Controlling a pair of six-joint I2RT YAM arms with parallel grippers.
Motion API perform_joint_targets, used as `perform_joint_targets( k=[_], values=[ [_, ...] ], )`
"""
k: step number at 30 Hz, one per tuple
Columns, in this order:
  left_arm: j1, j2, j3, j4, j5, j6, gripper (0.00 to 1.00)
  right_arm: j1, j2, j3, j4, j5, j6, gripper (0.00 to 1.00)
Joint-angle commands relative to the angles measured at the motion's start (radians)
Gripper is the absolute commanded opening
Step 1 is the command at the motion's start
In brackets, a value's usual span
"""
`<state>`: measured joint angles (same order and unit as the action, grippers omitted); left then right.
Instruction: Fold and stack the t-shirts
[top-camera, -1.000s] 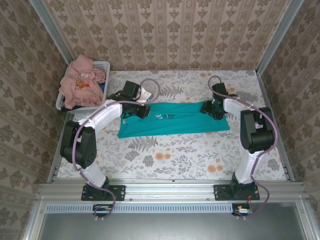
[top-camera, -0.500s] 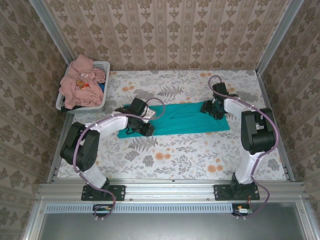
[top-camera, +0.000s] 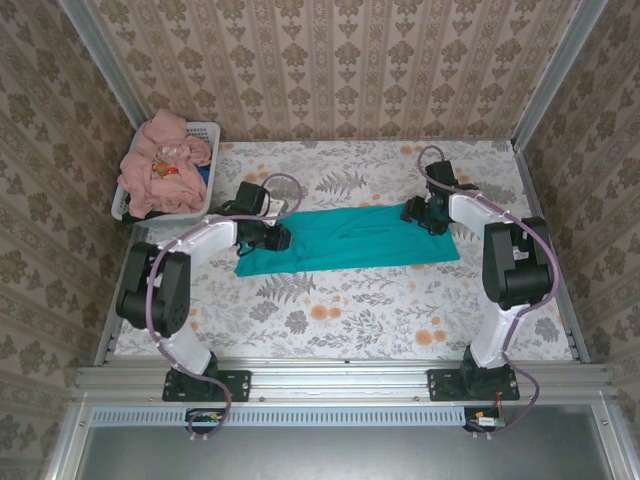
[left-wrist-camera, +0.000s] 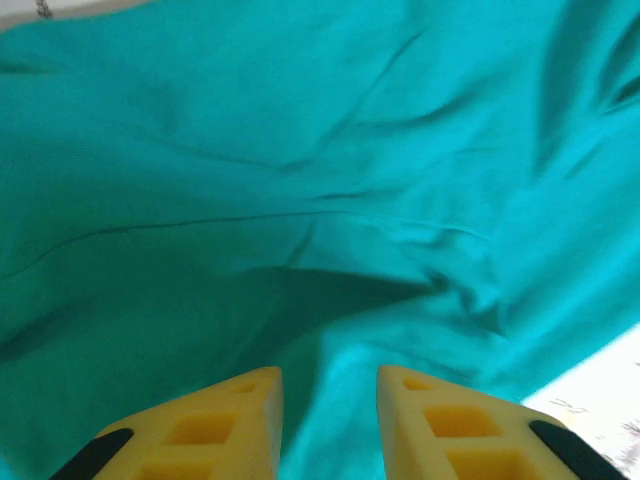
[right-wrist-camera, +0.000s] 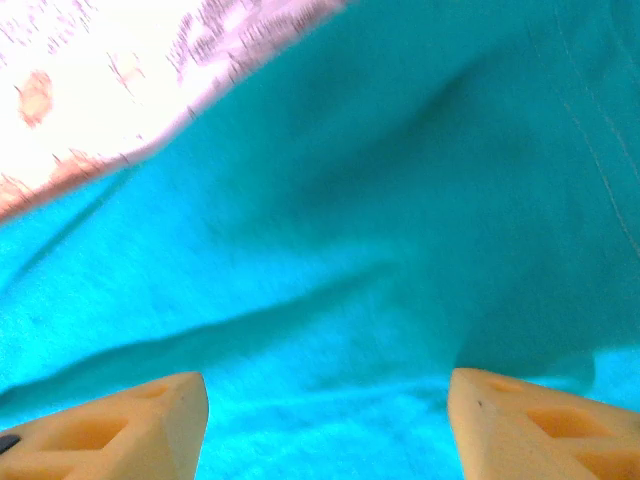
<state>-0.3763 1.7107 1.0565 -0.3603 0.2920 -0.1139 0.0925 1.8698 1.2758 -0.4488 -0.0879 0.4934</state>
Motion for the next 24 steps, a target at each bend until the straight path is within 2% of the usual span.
perform_joint_targets(
  k=[1,7,12,17,19,24],
  values=[
    [0.023,0.047,-0.018,-0.013,0.014,-0.044,0.30,-0.005,0.055,0.064,-0.048,0.027,-0.015,0.67],
    [0.092,0.029,-0.119,-0.003,0.059,-0.100,0.30,-0.038,0.077,0.080,-0.078,0.035,-0.005,0.67],
    [0.093,-0.050,-0.087,-0.060,0.044,-0.105,0.29,-0.048,-0.003,0.027,-0.066,0.026,-0.016,0.68],
    [0.066,-0.129,0.002,-0.059,-0.041,-0.097,0.38,-0.033,-0.069,0.016,-0.022,0.016,-0.027,0.71],
    [0.061,-0.074,0.054,-0.038,-0.040,-0.090,0.39,-0.031,-0.035,0.060,-0.035,0.019,-0.035,0.71],
    [0.066,0.155,0.173,0.004,-0.005,-0.117,0.30,-0.031,0.116,0.203,-0.118,0.048,-0.047,0.70]
  ],
)
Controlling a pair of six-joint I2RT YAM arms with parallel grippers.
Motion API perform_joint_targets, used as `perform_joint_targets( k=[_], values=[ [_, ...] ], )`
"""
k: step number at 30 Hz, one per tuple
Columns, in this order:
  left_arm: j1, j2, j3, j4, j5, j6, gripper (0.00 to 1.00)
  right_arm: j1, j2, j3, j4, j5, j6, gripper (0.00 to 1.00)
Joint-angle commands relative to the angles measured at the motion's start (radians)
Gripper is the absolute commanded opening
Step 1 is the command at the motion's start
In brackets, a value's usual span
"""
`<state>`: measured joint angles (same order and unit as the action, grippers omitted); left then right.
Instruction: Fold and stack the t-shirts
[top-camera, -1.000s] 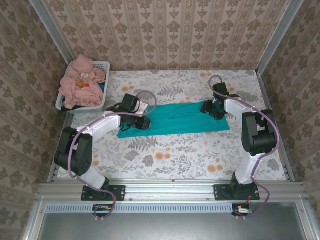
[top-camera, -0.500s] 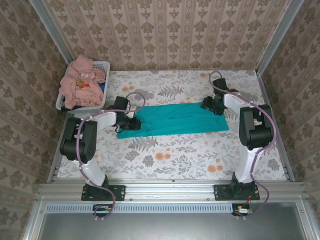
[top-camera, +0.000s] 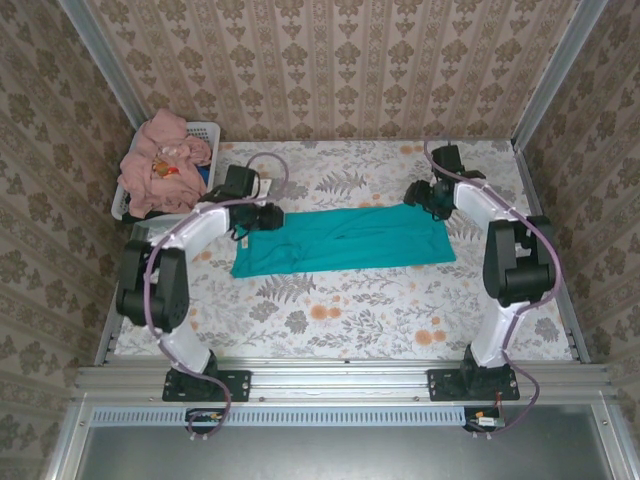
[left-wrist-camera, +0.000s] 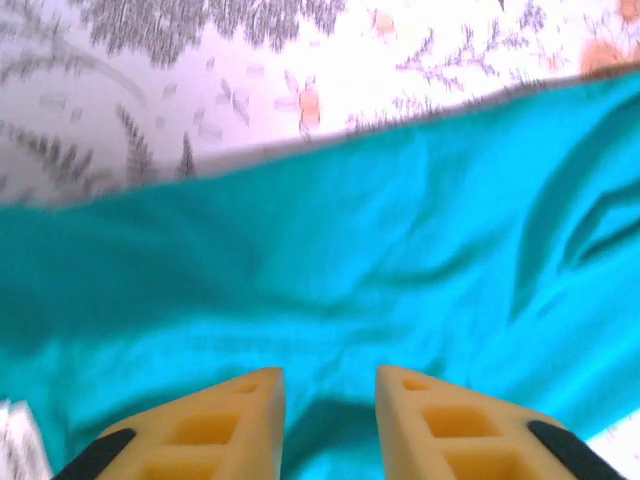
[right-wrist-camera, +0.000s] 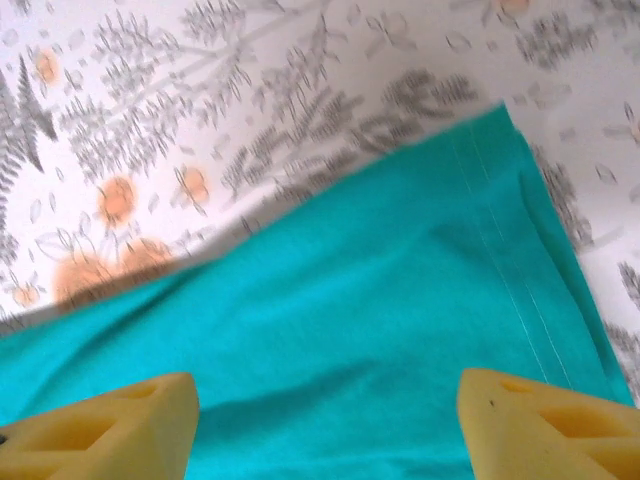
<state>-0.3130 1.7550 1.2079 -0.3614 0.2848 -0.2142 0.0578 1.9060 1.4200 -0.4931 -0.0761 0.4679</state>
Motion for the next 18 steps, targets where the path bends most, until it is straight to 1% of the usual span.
perform_joint_targets(
  k=[1,4,8,13,18],
  values=[
    [0.007,0.151,0.038,0.016,0.009,-0.021,0.29,0.006,0.103,0.077,-0.090,0.033,-0.023,0.70],
    [0.020,0.250,0.094,0.037,0.040,-0.034,0.27,0.023,0.119,0.072,-0.119,0.041,-0.021,0.70],
    [0.032,0.365,0.203,0.036,0.073,-0.038,0.27,0.059,0.070,-0.017,-0.143,0.084,-0.004,0.70],
    [0.047,0.540,0.420,-0.002,0.133,-0.042,0.24,0.117,-0.054,-0.207,-0.154,0.120,0.067,0.70],
    [0.052,0.685,0.687,-0.061,0.203,-0.044,0.22,0.229,-0.210,-0.374,-0.196,0.148,0.142,0.70]
  ],
)
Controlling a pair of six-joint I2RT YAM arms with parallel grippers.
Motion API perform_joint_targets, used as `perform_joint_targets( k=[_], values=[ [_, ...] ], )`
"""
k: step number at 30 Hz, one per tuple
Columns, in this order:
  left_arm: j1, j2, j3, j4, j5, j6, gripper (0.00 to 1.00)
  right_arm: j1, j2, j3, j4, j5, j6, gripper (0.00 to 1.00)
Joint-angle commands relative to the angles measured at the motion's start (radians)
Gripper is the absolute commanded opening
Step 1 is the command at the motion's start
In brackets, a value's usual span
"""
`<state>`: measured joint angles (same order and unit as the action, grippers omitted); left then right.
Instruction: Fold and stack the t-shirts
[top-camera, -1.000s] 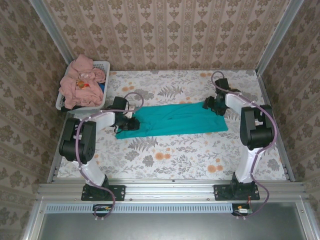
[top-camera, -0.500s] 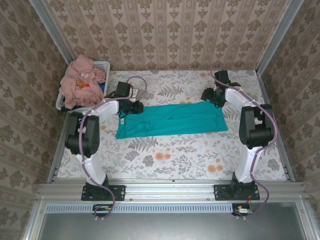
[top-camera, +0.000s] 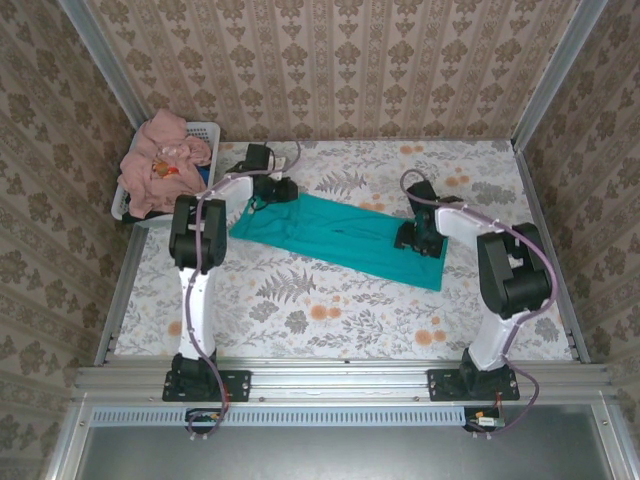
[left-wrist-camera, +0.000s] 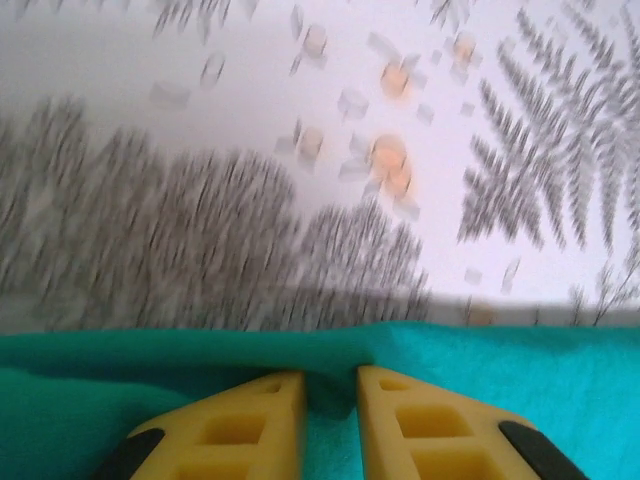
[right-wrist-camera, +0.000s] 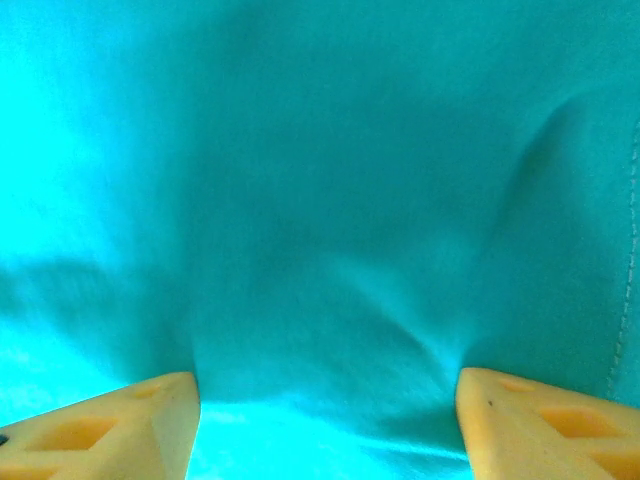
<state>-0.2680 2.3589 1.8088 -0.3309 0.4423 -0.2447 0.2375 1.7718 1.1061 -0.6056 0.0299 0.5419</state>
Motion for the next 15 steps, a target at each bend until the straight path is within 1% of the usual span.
perform_joint_targets(
  k=[1,3,5,7,9,11,13,15],
  values=[
    [0.006,0.093,0.129,-0.110,0.052,-0.012,0.22,0.072,-0.103,-0.076,-0.105,0.056,0.084,0.70],
    [0.009,0.093,0.204,-0.141,0.056,-0.001,0.21,0.112,-0.178,-0.089,-0.149,0.087,0.105,0.71],
    [0.012,0.057,0.220,-0.155,0.047,0.011,0.22,0.123,-0.241,-0.073,-0.189,0.116,0.104,0.71],
    [0.016,-0.007,0.196,-0.163,0.031,0.021,0.23,0.124,-0.291,-0.044,-0.202,0.162,0.089,0.72],
    [0.020,-0.097,0.119,-0.150,0.007,0.030,0.25,0.118,-0.314,-0.005,-0.185,0.197,0.053,0.74],
    [0.023,-0.203,0.021,-0.127,-0.031,0.037,0.27,0.106,-0.292,0.049,-0.164,0.203,0.017,0.75],
    [0.024,-0.303,-0.079,-0.110,-0.065,0.048,0.29,0.093,-0.238,0.109,-0.143,0.216,-0.024,0.75],
    [0.024,-0.408,-0.189,-0.097,-0.108,0.051,0.32,0.075,-0.143,0.190,-0.138,0.211,-0.064,0.75]
  ],
)
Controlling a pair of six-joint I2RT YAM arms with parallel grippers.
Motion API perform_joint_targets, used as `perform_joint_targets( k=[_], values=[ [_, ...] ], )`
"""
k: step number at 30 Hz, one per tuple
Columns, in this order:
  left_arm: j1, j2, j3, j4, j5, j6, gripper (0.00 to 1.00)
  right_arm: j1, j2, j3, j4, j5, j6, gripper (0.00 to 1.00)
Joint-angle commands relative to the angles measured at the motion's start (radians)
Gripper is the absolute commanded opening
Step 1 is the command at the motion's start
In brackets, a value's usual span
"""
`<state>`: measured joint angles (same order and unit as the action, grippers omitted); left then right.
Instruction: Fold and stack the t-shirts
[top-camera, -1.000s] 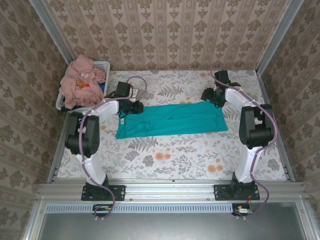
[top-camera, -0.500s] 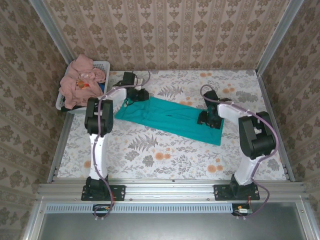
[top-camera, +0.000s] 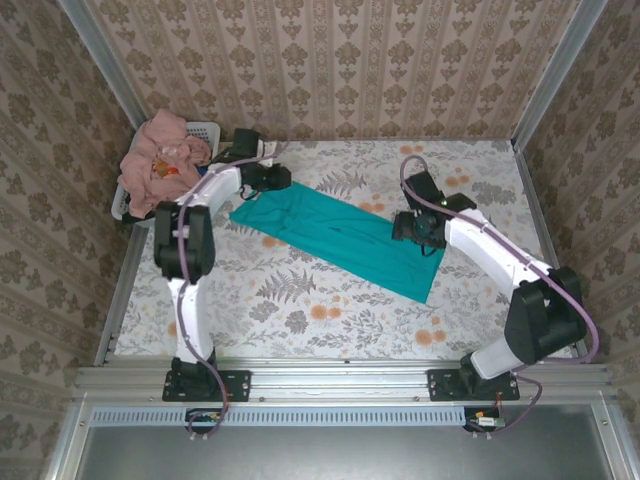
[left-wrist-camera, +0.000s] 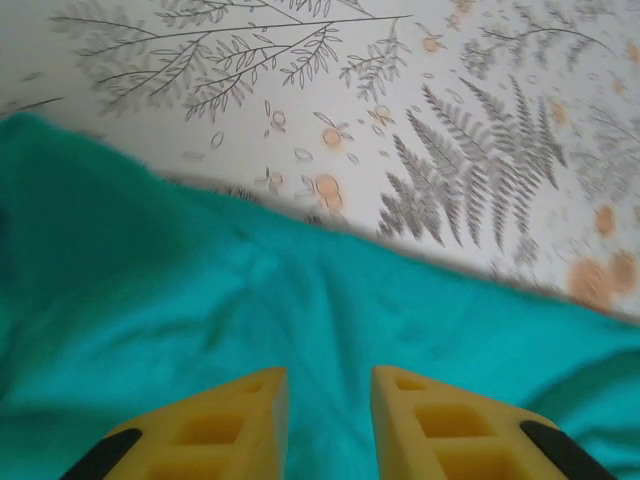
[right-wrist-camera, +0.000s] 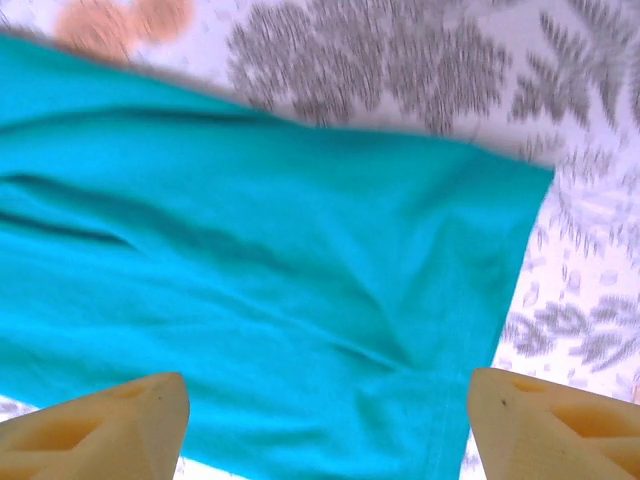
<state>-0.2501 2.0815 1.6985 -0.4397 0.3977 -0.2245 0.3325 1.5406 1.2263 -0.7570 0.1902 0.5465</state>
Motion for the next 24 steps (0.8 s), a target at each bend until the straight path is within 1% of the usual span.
perform_joint_targets(
  k=[1,4,8,10,13,16,18,20,24],
  values=[
    [0.008,-0.180,-0.133,0.022,-0.080,0.030,0.32,-0.029,0.138,0.109,0.015,0.051,-0.082,0.75],
    [0.008,-0.322,-0.304,0.059,-0.106,0.009,0.32,-0.054,0.270,0.203,0.015,0.031,-0.105,0.75],
    [-0.001,-0.492,-0.575,0.157,-0.130,-0.050,0.34,-0.081,0.374,0.248,0.038,0.006,-0.110,0.74],
    [-0.009,-0.537,-0.688,0.196,-0.127,-0.082,0.35,-0.096,0.410,0.249,0.049,-0.010,-0.114,0.75],
    [-0.019,-0.536,-0.798,0.244,-0.110,-0.127,0.34,-0.119,0.443,0.240,0.061,-0.033,-0.113,0.75],
    [-0.027,-0.498,-0.856,0.317,-0.090,-0.172,0.33,-0.131,0.452,0.225,0.080,-0.063,-0.112,0.75],
    [-0.033,-0.458,-0.857,0.350,-0.089,-0.183,0.33,-0.132,0.450,0.215,0.085,-0.073,-0.115,0.74],
    [-0.033,-0.401,-0.824,0.355,-0.088,-0.180,0.32,-0.132,0.448,0.202,0.094,-0.083,-0.119,0.75],
    [-0.024,-0.261,-0.701,0.346,-0.077,-0.156,0.30,-0.125,0.420,0.146,0.096,-0.105,-0.106,0.75]
  ],
)
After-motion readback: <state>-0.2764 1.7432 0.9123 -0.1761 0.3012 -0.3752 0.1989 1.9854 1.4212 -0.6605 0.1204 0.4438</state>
